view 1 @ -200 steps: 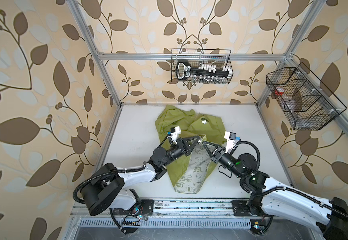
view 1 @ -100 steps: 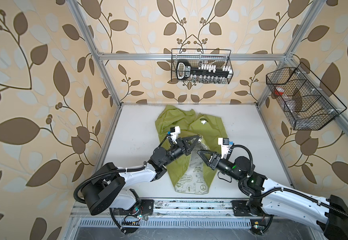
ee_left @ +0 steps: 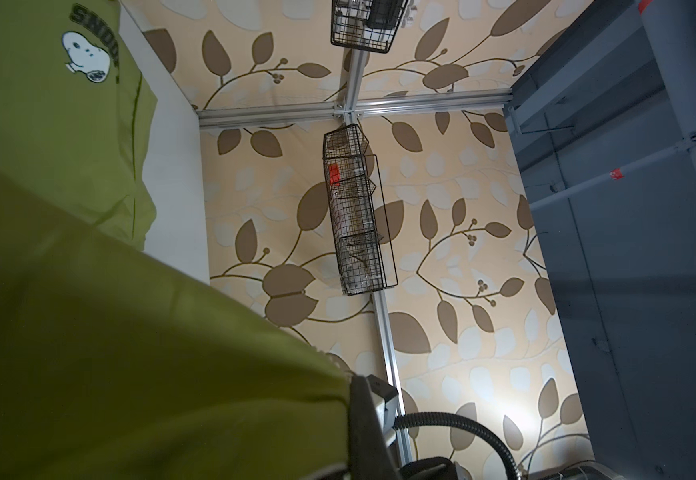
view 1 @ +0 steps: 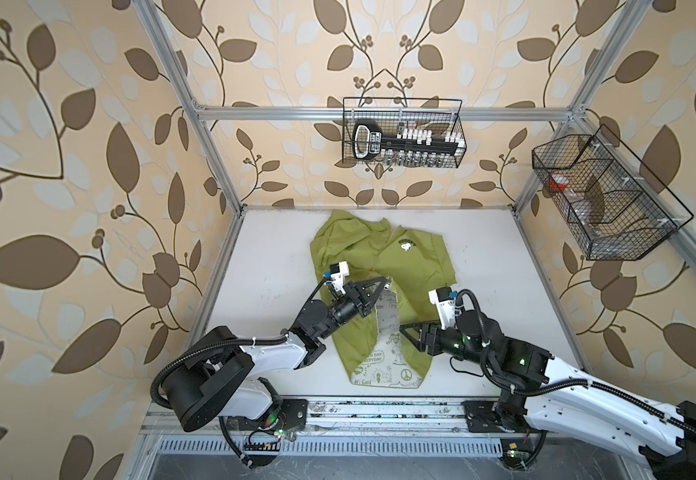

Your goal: Zip up the jacket

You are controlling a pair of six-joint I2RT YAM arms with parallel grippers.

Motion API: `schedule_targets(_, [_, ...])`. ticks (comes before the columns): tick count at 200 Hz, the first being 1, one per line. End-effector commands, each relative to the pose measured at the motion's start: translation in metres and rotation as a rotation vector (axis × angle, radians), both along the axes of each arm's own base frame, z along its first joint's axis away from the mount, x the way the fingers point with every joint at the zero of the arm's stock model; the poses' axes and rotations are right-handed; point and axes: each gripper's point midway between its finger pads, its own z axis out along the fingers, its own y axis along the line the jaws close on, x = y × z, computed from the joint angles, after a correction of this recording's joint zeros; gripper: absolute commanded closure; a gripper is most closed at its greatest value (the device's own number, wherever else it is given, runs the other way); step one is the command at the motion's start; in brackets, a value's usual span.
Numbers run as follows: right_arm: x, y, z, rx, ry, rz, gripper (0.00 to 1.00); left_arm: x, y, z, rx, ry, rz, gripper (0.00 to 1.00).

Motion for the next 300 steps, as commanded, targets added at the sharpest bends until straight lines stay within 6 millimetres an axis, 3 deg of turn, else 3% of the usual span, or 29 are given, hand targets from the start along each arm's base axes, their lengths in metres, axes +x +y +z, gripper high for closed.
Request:
schedule_targets(1, [-0.015,-0.047,-0.052,-0.263,0.180,-0.070,0.15,-0.004,0.012,0.018,-0.030,-0.071,0.029,1.00])
schedule_targets(34, [-0.013,-0.046,-0.059,-0.302,0.151,-0.010,0.10,-0.006,0.021,0.001,0.002,-0.040,0.053,1.00])
schedule_targets(64, [-0.025,-0.046,-0.104,-0.346,0.272,0.036,0.43,-0.005,0.030,-0.001,0.024,-0.034,0.069,1.00])
schedule_targets(99, [-0.042,-0.037,-0.135,-0.216,0.335,0.051,0.62,-0.010,0.035,-0.008,0.100,-0.037,0.077,1.00])
schedule_targets(129, [-0.051,-0.037,-0.154,-0.197,0.357,0.030,0.69,-0.010,0.042,-0.017,0.123,-0.017,0.092,1.00])
schedule_targets(158, [-0.052,-0.022,-0.164,-0.154,0.379,0.033,0.70,-0.008,0.035,-0.022,0.137,-0.008,0.069,1.00])
schedule_targets(183, [-0.039,0.004,-0.162,-0.068,0.368,0.031,0.72,-0.003,0.030,-0.014,0.112,-0.024,0.059,1.00])
schedule_targets(229, [0.006,0.072,-0.129,0.132,0.285,0.014,0.73,0.005,0.030,-0.007,0.086,-0.025,0.050,1.00])
schedule_targets(256, [0.021,0.109,-0.123,0.188,0.279,0.042,0.76,0.007,0.036,-0.005,0.086,-0.020,0.053,1.00])
schedule_targets(274, [0.023,0.115,-0.125,0.206,0.289,0.045,0.73,0.006,0.038,-0.006,0.098,-0.017,0.056,1.00])
schedule_targets(300, [0.013,0.102,-0.131,0.167,0.295,0.052,0.67,0.002,0.042,-0.011,0.122,-0.015,0.062,1.00])
